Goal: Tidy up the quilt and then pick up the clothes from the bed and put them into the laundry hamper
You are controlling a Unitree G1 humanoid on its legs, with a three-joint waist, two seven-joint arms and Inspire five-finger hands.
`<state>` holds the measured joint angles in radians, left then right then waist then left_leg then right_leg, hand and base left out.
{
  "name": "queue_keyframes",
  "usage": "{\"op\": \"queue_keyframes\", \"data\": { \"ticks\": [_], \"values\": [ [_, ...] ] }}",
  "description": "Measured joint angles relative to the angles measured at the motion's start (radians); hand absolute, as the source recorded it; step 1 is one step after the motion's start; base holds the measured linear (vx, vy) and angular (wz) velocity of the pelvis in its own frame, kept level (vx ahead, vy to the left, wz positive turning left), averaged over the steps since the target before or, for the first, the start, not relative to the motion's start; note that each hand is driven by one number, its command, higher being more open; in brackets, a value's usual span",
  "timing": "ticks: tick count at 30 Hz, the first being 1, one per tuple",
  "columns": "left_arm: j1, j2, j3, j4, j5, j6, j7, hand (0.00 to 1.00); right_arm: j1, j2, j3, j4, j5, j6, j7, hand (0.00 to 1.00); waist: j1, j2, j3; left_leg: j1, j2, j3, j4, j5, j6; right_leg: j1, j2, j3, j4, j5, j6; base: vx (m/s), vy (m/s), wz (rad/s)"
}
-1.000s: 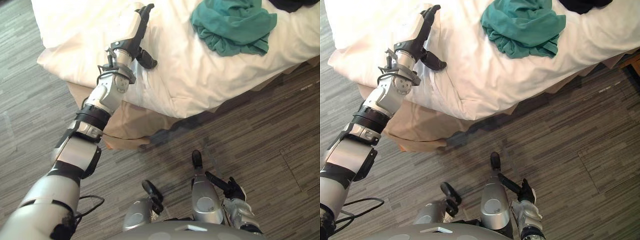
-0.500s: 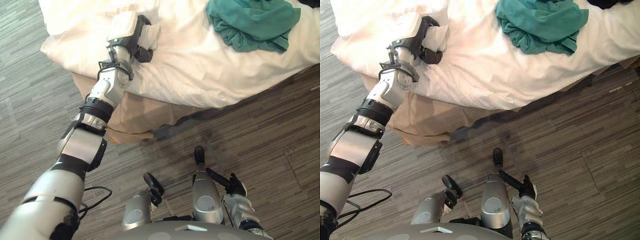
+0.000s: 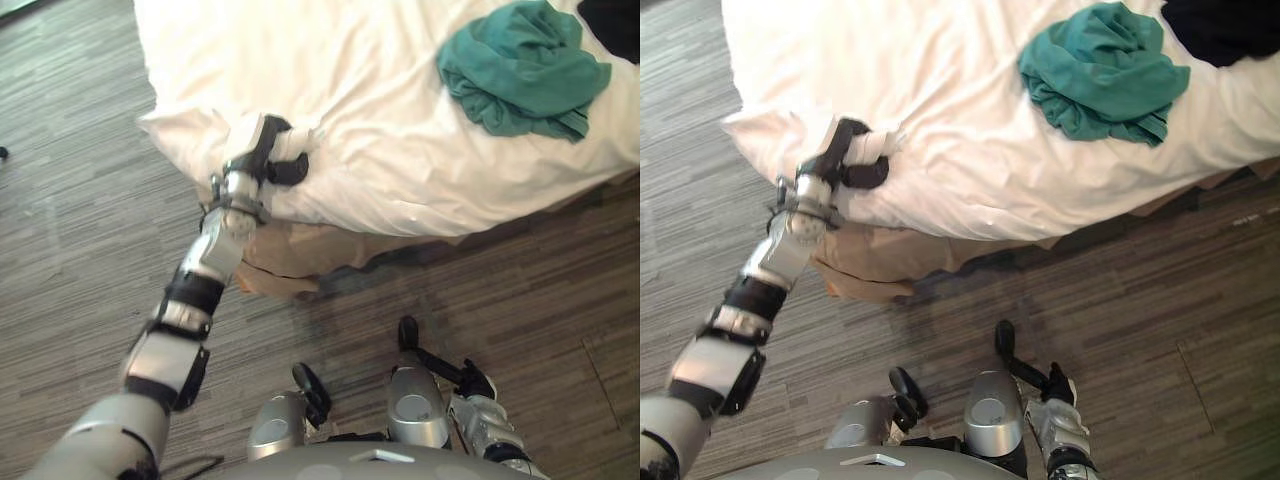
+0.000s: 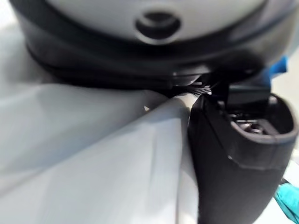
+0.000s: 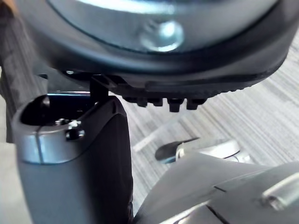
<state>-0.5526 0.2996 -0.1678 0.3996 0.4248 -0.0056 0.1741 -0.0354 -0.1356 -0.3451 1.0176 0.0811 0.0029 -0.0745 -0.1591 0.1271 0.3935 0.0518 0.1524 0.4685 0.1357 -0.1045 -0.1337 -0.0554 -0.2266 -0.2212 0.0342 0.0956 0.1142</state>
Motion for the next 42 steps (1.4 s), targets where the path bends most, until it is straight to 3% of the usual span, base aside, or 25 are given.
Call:
{"op": "queue_keyframes", "data": {
  "ticks": [3,4,10,15,19,20,21,24,28,32,35,38,42],
  "values": [
    [0.209,-0.066,0.043,-0.083,-0.045,-0.018,-0.003,0.0,0.028,-0.013,0.002,0.01,-0.038,0.014,0.009,1.0,0.026,0.014,-0.055,0.015,0.002,-0.019,-0.001,-0.006,-0.004,0.033,0.0,-0.034,-0.002,0.0,0.0,0.04,0.018,0.25],
    [0.315,-0.097,0.06,-0.107,-0.071,-0.022,-0.009,1.0,0.045,-0.015,0.008,0.01,-0.07,0.022,0.02,1.0,0.035,0.012,-0.085,0.033,0.006,-0.038,0.002,-0.008,-0.006,0.063,0.001,-0.054,-0.002,0.0,0.0,0.07,0.02,0.26],
    [0.6,-0.19,0.152,-0.089,-0.113,-0.046,-0.047,1.0,0.084,-0.013,0.079,0.01,-0.116,0.036,0.06,1.0,0.085,-0.036,-0.195,0.065,0.018,-0.084,0.031,-0.018,-0.006,0.151,0.003,-0.116,-0.002,-0.005,-0.005,0.06,0.008,0.29],
    [0.606,-0.237,0.288,0.22,-0.117,-0.064,-0.045,1.0,0.087,-0.013,0.08,0.026,-0.118,0.038,0.067,1.0,0.106,-0.059,-0.227,0.097,0.017,-0.115,0.002,-0.017,-0.006,0.201,0.002,-0.166,0.001,-0.024,-0.01,0.01,-0.014,0.25],
    [0.617,-0.219,0.571,0.53,-0.109,0.032,0.003,1.0,0.102,-0.012,0.075,0.05,-0.117,0.041,0.064,1.0,0.111,-0.089,-0.242,0.121,0.015,-0.119,-0.024,-0.018,-0.006,0.218,-0.002,-0.192,0.02,-0.077,0.006,0.03,-0.071,0.17],
    [0.769,-0.173,0.733,0.617,-0.108,0.11,0.003,1.0,0.139,-0.012,0.02,0.08,-0.117,0.052,0.057,1.0,0.137,-0.102,-0.252,0.134,0.016,-0.118,-0.018,-0.017,-0.006,0.246,0.0,-0.206,0.032,-0.107,0.005,0.09,-0.154,0.53],
    [0.825,-0.172,0.766,0.628,-0.105,0.123,-0.011,1.0,0.155,-0.014,0.017,0.088,-0.117,0.052,0.056,1.0,0.142,-0.095,-0.256,0.14,0.024,-0.118,-0.018,-0.017,-0.007,0.246,-0.002,-0.214,0.073,-0.115,0.001,0.08,-0.124,0.53],
    [0.86,-0.179,0.774,0.635,-0.101,0.125,-0.034,1.0,0.156,-0.013,0.017,0.096,-0.116,0.052,0.058,1.0,0.159,-0.085,-0.266,0.151,0.039,-0.118,-0.021,-0.011,-0.01,0.221,-0.01,-0.212,0.152,-0.116,0.002,0.01,0.002,0.21],
    [0.852,-0.222,0.756,0.634,-0.101,0.122,-0.052,1.0,0.136,0.047,-0.008,0.105,-0.113,0.047,0.039,1.0,0.156,-0.113,-0.292,0.17,0.03,-0.079,-0.073,0.017,-0.021,0.211,-0.009,-0.202,0.147,-0.117,0.002,0.02,-0.02,-0.08],
    [0.79,-0.236,0.669,0.63,-0.115,0.114,-0.02,1.0,0.139,0.066,-0.057,0.12,-0.052,0.052,-0.003,1.0,0.155,-0.123,-0.297,0.196,0.03,-0.026,-0.084,0.017,-0.022,0.217,0.006,-0.172,0.089,-0.115,0.002,0.0,-0.06,-0.44],
    [0.768,-0.223,0.596,0.618,-0.122,0.112,0.009,1.0,0.171,0.073,-0.104,0.115,0.031,0.052,-0.024,1.0,0.133,-0.125,-0.298,0.203,0.03,0.006,-0.089,0.02,-0.025,0.221,0.015,-0.144,0.054,-0.113,0.004,-0.04,-0.077,-0.38],
    [0.73,-0.231,0.52,0.563,-0.186,0.071,0.006,1.0,0.198,0.069,-0.194,0.109,0.105,0.052,-0.043,1.0,0.124,-0.105,-0.28,0.205,0.029,0.033,-0.102,0.025,-0.028,0.211,0.022,-0.127,0.033,-0.108,0.008,-0.1,-0.061,-0.19],
    [0.7,-0.234,0.446,0.496,-0.185,0.028,0.003,1.0,0.215,0.057,-0.27,0.037,0.136,0.053,-0.065,1.0,0.108,-0.104,-0.276,0.228,0.029,0.065,-0.134,0.03,-0.032,0.201,0.038,-0.09,0.014,-0.106,0.01,-0.13,-0.063,-0.31]
  ]
}}
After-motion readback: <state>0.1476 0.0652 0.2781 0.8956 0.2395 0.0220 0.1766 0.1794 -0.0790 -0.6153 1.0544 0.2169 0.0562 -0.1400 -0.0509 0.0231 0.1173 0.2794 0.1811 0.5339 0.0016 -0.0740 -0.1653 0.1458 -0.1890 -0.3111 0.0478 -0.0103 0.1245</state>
